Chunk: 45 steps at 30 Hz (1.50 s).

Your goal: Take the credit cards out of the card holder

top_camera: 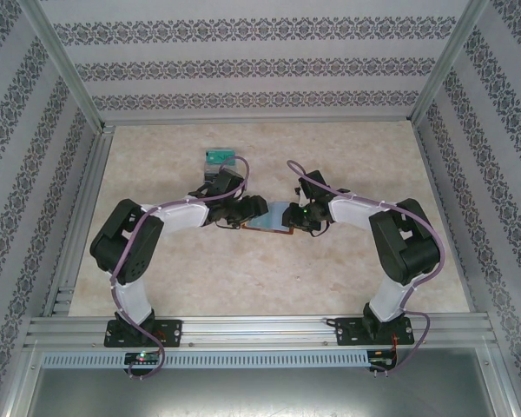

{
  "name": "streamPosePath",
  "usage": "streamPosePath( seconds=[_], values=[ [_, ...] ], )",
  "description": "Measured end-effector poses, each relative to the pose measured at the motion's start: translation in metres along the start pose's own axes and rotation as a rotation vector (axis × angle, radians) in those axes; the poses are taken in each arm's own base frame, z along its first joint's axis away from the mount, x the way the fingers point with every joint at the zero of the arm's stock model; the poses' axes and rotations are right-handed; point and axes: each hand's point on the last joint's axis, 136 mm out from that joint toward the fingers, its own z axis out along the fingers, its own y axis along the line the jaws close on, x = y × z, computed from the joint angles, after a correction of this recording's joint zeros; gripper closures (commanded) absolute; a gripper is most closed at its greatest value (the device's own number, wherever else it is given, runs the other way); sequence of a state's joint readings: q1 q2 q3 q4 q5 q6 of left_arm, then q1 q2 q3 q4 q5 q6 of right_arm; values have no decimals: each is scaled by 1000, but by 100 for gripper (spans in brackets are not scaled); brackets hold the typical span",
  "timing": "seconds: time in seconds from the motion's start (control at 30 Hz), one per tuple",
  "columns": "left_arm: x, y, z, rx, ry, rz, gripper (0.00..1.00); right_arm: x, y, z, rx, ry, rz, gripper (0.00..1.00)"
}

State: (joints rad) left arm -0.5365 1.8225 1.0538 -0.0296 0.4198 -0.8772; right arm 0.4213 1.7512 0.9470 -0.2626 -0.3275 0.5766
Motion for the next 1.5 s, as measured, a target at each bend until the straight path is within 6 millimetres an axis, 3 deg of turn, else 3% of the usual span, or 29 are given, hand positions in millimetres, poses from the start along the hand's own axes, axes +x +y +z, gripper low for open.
streamPosePath(
  seconds=[0.57, 1.07, 1.5],
  values=[
    [5, 12, 10, -36, 34, -13, 34, 0, 0, 0, 0, 1, 0, 66],
    [9, -5, 15, 62, 75, -13, 24, 0, 0, 0, -1, 1, 0, 66],
    [8, -9, 15, 81, 72, -15, 16, 0, 0, 0, -6, -3, -2, 63]
  ],
)
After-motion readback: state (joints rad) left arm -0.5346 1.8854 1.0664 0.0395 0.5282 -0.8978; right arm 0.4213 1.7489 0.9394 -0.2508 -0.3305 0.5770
